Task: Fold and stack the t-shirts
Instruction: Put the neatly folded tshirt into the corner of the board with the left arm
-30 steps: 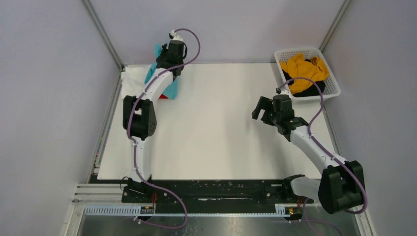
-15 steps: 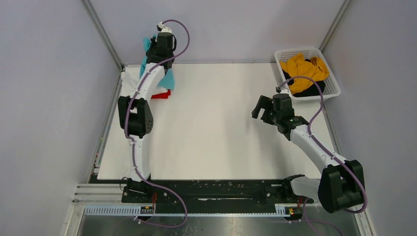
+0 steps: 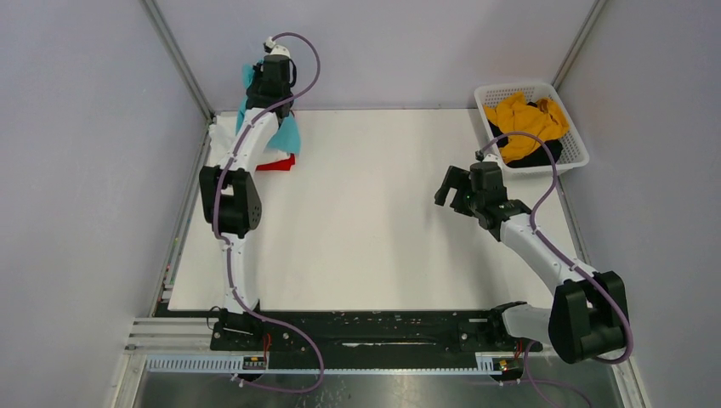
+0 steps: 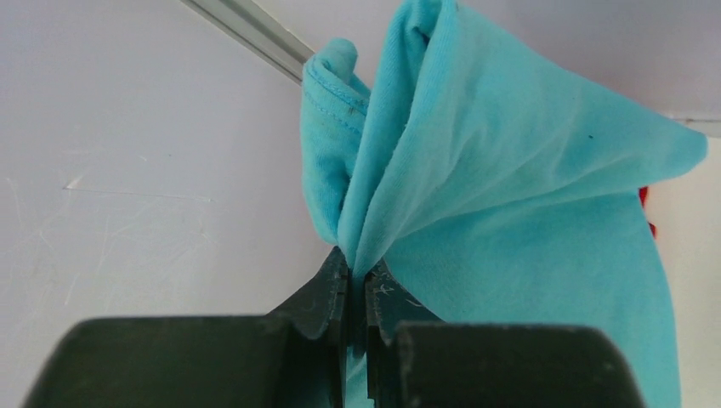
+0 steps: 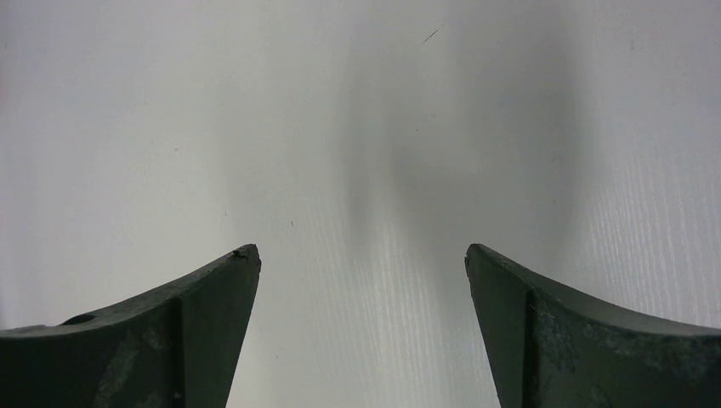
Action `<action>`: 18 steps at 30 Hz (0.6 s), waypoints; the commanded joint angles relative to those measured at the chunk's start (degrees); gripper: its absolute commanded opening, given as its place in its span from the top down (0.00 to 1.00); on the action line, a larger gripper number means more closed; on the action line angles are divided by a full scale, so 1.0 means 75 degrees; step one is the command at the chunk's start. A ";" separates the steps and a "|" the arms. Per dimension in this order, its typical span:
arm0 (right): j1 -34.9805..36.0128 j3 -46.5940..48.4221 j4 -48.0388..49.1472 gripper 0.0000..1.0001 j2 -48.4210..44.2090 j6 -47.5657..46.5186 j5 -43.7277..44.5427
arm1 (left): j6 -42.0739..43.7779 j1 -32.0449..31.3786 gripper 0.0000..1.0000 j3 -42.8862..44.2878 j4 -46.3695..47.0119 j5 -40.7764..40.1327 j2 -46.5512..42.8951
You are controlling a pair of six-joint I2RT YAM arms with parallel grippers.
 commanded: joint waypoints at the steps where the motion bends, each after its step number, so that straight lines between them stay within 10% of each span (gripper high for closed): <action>1: 0.0004 0.0352 -0.0027 0.01 0.0166 0.0035 -0.0025 | 0.0270 0.0328 1.00 0.0230 0.1114 -0.0306 0.0153; 18: 0.0002 0.0636 -0.0508 0.01 0.0667 -0.0011 0.0365 | 0.0607 0.1197 1.00 0.0800 0.2297 -0.0067 0.1691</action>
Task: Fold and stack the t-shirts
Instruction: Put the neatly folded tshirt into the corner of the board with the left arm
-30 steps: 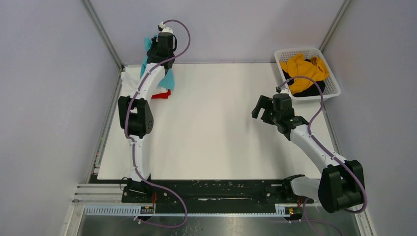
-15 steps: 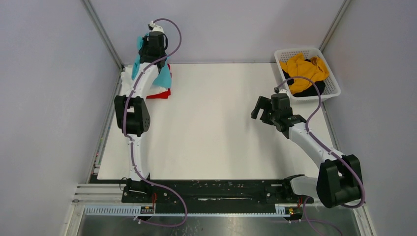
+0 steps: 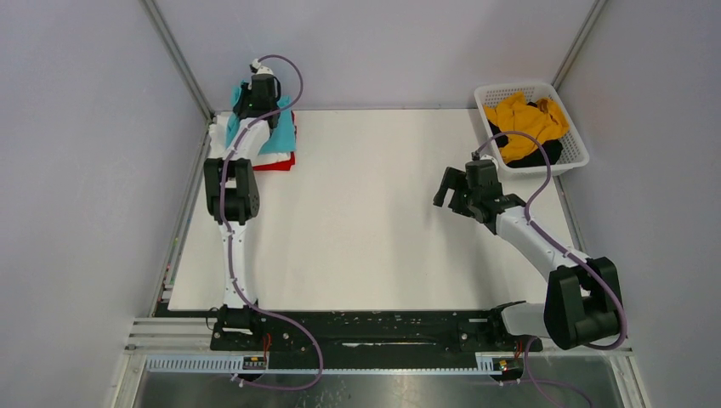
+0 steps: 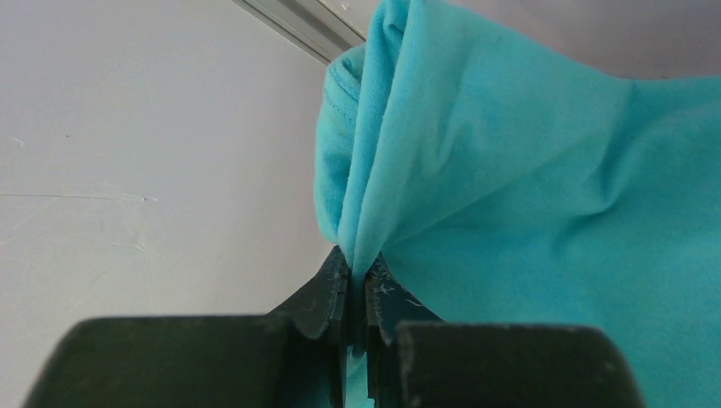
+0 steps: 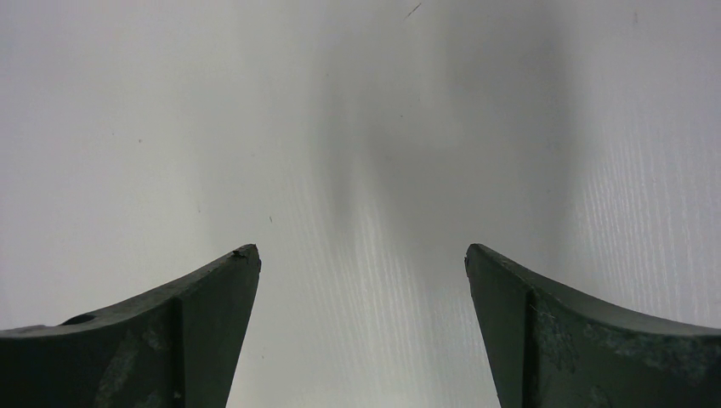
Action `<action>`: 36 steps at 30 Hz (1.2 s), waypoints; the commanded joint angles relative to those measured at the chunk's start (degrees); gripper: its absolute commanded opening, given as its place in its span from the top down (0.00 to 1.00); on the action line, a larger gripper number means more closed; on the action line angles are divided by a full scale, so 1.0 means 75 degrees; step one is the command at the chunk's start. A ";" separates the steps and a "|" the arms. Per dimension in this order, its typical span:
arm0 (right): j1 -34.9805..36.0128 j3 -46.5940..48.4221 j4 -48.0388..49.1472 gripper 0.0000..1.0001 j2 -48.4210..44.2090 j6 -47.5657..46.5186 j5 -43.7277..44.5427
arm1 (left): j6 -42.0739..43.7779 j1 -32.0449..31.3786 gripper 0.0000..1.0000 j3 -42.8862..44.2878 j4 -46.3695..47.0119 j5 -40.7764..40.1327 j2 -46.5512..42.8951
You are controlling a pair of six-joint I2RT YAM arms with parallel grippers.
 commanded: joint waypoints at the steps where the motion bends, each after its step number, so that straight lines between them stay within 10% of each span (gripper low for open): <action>1: -0.0001 0.0406 -0.0247 0.00 0.0108 -0.0004 0.0366 | 0.0144 0.0345 1.00 0.0747 0.0825 0.0013 0.0071; 11: 0.0000 0.0429 -0.0322 0.01 0.0070 -0.0027 0.0355 | -0.0384 0.0683 1.00 0.1023 0.0478 0.0488 0.0313; 13: 0.0000 0.0412 -0.0313 0.01 0.0074 -0.0027 0.0369 | -0.0463 0.0703 0.69 0.0955 0.0436 0.0583 0.0248; 15: 0.0000 0.0434 -0.0310 0.01 0.0099 -0.0026 0.0351 | -0.0542 0.0693 0.06 0.0888 0.0423 0.0582 0.0176; 16: 0.0000 0.0450 -0.0308 0.01 0.0118 -0.0028 0.0328 | -0.0595 0.0693 0.02 0.0860 0.0414 0.0509 0.0134; 36: -0.0002 -0.0638 -0.0061 0.01 -0.1613 0.0086 0.1052 | -0.4164 -0.0902 0.01 -0.2101 -0.0910 0.2492 -0.3673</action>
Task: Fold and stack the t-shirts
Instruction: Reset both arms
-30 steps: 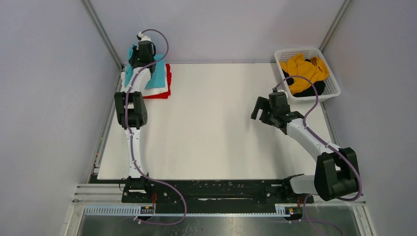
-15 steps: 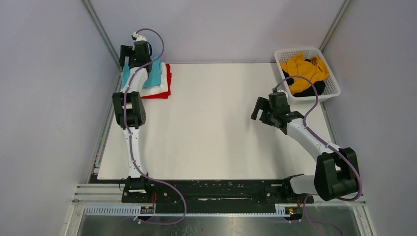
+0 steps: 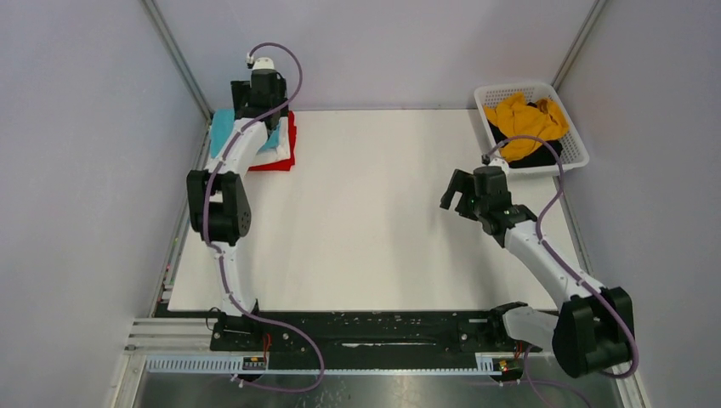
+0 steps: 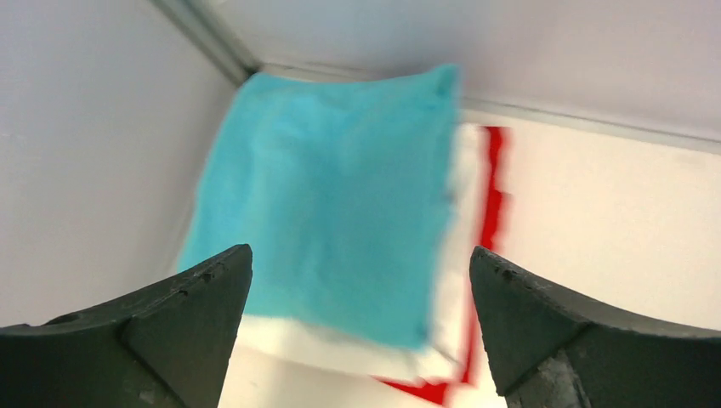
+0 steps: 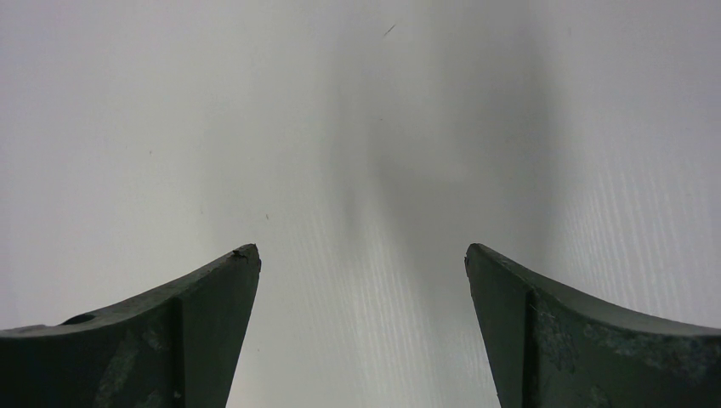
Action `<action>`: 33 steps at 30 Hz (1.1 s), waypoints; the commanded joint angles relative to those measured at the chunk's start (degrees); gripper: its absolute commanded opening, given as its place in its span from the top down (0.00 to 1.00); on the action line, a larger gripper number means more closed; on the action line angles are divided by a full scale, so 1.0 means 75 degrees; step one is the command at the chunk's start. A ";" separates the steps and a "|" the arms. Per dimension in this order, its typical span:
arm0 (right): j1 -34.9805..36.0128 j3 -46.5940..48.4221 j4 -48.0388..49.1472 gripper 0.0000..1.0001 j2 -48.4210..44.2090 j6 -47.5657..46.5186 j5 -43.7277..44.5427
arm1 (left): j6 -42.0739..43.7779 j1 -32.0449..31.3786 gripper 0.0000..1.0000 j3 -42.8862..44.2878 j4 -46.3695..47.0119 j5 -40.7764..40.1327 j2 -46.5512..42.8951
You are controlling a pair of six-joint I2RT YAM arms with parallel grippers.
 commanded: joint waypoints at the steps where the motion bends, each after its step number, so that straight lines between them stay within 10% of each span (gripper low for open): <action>1: -0.0010 -0.0601 0.0305 0.01 -0.1002 -0.0003 0.0739 | -0.1642 -0.0724 0.01 -0.0508 -0.0202 0.0901 -0.1825; 8: -0.0035 -0.1931 0.1277 0.01 -0.2481 -0.0900 0.1442 | -0.3582 -0.1390 0.01 -0.5480 0.1237 0.2423 -0.5721; 16: -0.0073 -0.2664 0.2263 0.01 -0.3662 -0.1873 0.2232 | -0.3463 -0.1711 0.01 -0.9368 0.1159 0.0734 -0.9729; 21: -0.0071 -0.3626 0.3399 0.01 -0.4641 -0.2001 0.2420 | -0.2775 -0.1711 0.01 -1.1772 0.3374 -0.0234 -1.1499; 33: -0.0079 -0.5159 0.7005 0.00 -0.3770 -0.3397 0.2886 | -0.0138 -0.1692 0.01 -1.4445 0.9989 0.0652 -0.9469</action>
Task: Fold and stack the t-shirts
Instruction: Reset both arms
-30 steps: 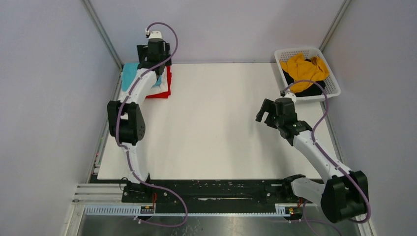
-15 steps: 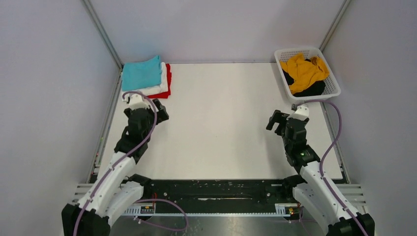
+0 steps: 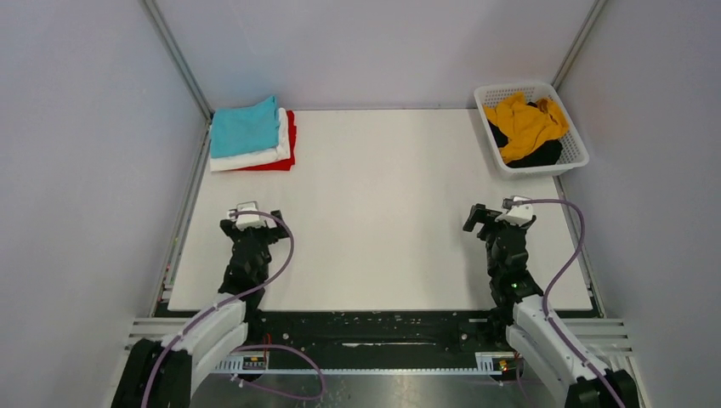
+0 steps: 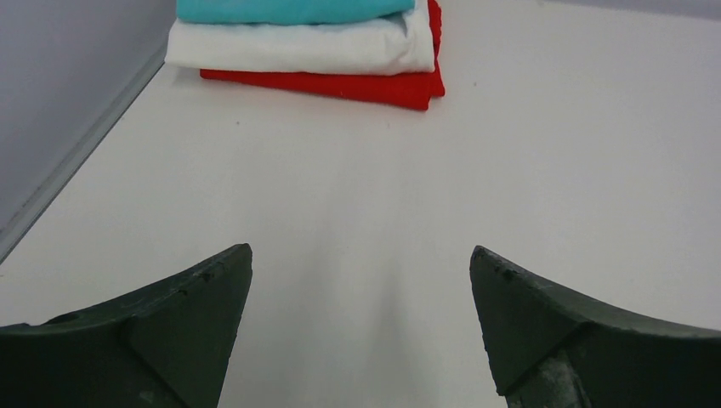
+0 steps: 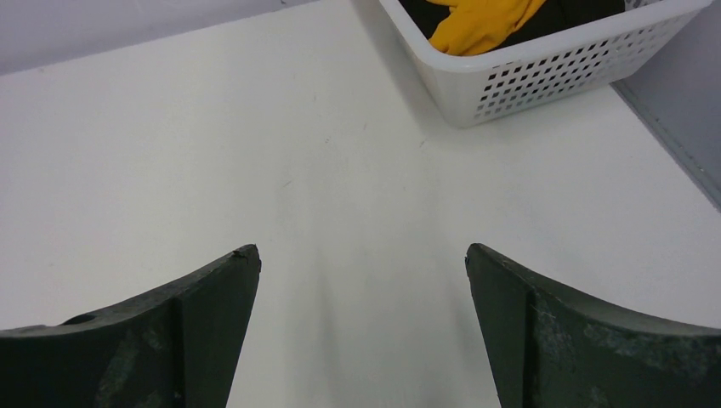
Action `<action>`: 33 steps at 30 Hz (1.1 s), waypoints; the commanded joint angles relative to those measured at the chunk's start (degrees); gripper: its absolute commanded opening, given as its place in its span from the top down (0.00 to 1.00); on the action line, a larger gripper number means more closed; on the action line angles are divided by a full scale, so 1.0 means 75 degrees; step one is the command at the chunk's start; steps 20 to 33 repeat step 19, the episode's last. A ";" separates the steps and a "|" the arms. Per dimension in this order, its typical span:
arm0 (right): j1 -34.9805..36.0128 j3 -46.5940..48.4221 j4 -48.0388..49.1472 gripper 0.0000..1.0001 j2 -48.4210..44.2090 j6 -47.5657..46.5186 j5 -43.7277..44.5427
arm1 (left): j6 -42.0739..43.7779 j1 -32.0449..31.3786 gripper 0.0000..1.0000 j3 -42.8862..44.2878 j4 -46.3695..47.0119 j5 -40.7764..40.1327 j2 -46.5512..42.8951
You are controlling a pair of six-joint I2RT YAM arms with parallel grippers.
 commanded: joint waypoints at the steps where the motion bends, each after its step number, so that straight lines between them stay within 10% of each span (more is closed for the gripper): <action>1: -0.0052 -0.0449 0.2500 0.01 0.1069 -0.0822 0.0651 | 0.1187 0.0030 0.01 -0.0324 0.3979 0.0216 0.1812; 7: -0.0072 -0.0191 0.3663 0.01 0.2898 -0.0599 0.0799 | 0.1220 -0.0046 0.01 -0.0058 0.3980 0.0396 0.2328; 33: -0.0073 -0.0140 0.3964 0.00 0.3425 -0.0717 0.0407 | 0.1286 -0.0010 0.01 -0.0029 0.4068 0.0205 0.2371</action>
